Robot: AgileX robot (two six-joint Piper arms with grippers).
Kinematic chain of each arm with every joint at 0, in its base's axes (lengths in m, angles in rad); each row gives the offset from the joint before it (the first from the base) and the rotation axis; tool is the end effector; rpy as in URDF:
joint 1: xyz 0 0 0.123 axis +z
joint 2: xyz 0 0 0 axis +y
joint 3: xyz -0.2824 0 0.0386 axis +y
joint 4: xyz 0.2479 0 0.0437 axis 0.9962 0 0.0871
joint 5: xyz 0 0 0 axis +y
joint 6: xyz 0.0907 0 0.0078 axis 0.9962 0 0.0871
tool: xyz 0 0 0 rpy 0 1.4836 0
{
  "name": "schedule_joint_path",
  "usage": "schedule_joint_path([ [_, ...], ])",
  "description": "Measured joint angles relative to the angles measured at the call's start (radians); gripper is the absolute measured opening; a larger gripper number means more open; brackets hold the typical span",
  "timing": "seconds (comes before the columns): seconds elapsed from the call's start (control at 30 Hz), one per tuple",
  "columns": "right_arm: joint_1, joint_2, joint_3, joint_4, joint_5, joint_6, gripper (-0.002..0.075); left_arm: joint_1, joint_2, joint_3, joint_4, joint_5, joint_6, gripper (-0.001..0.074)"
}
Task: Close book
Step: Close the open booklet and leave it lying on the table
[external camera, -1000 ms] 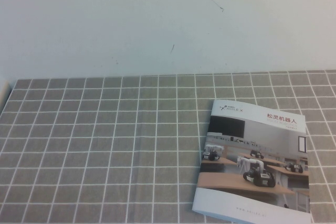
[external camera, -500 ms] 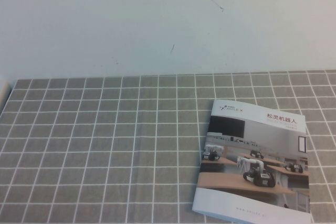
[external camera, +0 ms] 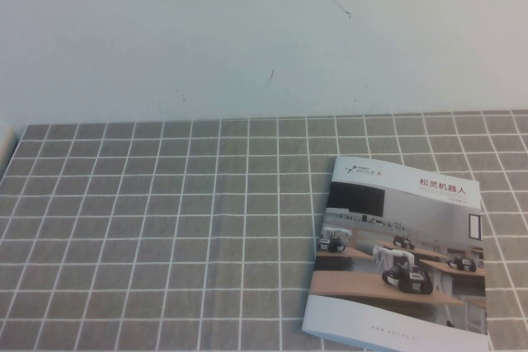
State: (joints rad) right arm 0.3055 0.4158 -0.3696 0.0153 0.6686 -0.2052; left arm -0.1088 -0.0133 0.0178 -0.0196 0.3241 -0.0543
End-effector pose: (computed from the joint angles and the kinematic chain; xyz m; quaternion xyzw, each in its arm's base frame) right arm 0.0765 0.0250 0.2510 -0.2219 0.8627 0.0297 0.4534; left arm 0.0532 -0.0064 0.1785 0.0161 0.7869 -0.0584 0.6141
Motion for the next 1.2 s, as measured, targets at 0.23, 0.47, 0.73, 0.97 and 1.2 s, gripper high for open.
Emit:
schedule_joint_path([
  [0.23,0.000,0.000,0.000,0.000,0.000,-0.002,-0.0003,0.000,0.000,0.000,0.000,0.000,0.000,-0.0002],
  [0.47,-0.075,-0.093,0.000,0.036,0.014,-0.002,-0.0003,0.000,0.000,0.000,0.000,0.000,0.000,-0.0002],
  [0.73,-0.327,-0.264,0.102,0.035,-0.109,-0.015,-0.0003,0.000,0.000,0.000,0.000,0.002,0.000,-0.0002],
  [0.97,-0.424,-0.418,0.373,0.035,-0.365,-0.017,-0.0003,0.000,0.000,0.000,0.000,0.002,0.000,-0.0002],
  [1.2,-0.364,-0.426,0.389,0.016,-0.315,-0.029,-0.0003,0.000,0.000,-0.002,0.000,0.002,0.000,-0.0002],
])
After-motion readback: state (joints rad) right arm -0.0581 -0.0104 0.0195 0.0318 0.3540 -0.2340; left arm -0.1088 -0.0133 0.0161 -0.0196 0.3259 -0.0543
